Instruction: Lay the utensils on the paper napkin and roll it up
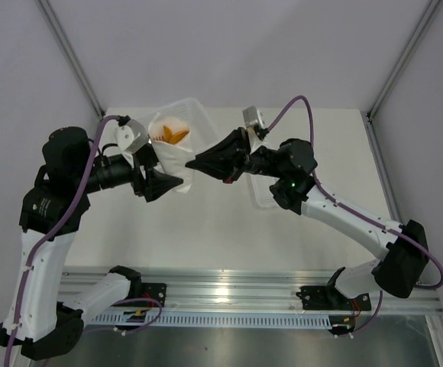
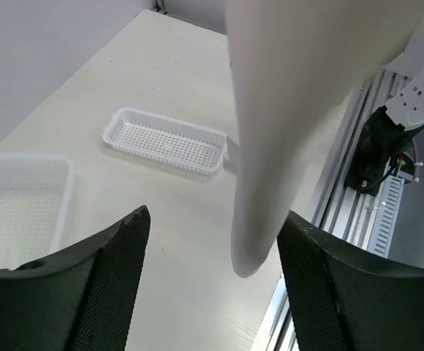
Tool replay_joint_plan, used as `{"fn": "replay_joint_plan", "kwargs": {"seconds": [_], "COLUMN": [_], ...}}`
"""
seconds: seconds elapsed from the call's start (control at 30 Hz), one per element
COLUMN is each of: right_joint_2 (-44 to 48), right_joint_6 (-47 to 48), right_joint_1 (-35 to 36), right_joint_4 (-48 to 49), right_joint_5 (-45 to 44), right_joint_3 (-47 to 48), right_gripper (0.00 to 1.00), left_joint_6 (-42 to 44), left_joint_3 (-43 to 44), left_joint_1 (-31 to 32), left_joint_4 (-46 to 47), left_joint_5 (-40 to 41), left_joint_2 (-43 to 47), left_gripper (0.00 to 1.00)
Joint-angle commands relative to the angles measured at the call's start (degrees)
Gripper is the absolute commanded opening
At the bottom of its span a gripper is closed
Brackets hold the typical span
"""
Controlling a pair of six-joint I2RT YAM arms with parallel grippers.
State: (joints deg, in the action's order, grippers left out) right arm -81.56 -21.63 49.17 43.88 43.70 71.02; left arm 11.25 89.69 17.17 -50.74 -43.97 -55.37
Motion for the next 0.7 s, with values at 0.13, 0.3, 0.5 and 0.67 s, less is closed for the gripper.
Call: {"fn": "replay_joint_plan", "kwargs": {"seconds": [0.13, 0.3, 0.5, 0.67], "right_joint_2": [3.51, 3.60, 2.64, 1.58], "right_joint_6": [-2.71, -1.67, 0.10, -1.22], "right_joint_1": [1.19, 4.53, 7.61, 8.31], "right_joint_4": [12.71, 18.61, 20.45, 22.83], "right_joint_5": [-8.54, -13.46, -16.54, -17.69], "right_joint_3": [-0.71, -2.12, -1.24, -0.36], "right_gripper": [0.00, 0.00, 0.00, 0.00], "left_joint_6": [-1.91, -6.83, -10.10, -10.28], "left_joint_3": [3.29, 4.09, 4.53, 3.39], "left_joint_1": [-0.38, -0.38, -0.38, -0.21], "left_joint_4": [1.78, 5.12, 8.99, 10.04], "left_joint_5": [-7.80, -10.78, -13.25, -12.81], "left_joint_2": [2.02, 1.06, -0.26, -0.70], "left_gripper": [0.78, 0.80, 0.78, 0.75]}}
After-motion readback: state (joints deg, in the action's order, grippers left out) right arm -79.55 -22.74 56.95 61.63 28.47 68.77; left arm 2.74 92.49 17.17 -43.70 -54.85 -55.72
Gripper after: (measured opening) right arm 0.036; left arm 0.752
